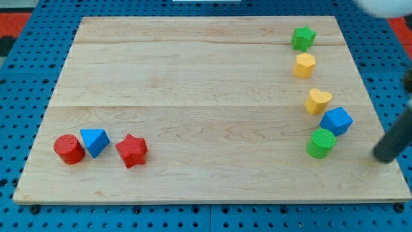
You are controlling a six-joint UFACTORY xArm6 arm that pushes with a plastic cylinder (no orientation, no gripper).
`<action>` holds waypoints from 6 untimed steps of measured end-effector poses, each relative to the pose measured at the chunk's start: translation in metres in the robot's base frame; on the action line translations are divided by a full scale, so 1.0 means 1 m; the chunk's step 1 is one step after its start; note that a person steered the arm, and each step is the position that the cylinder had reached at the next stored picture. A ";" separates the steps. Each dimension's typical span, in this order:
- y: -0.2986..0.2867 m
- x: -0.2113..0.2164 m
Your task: Move the cube to the left
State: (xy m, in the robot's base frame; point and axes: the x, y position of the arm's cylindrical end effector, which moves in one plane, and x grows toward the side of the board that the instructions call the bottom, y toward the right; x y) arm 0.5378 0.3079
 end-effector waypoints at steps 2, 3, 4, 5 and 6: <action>-0.039 -0.062; -0.045 -0.043; -0.091 -0.049; -0.097 -0.049; -0.027 0.024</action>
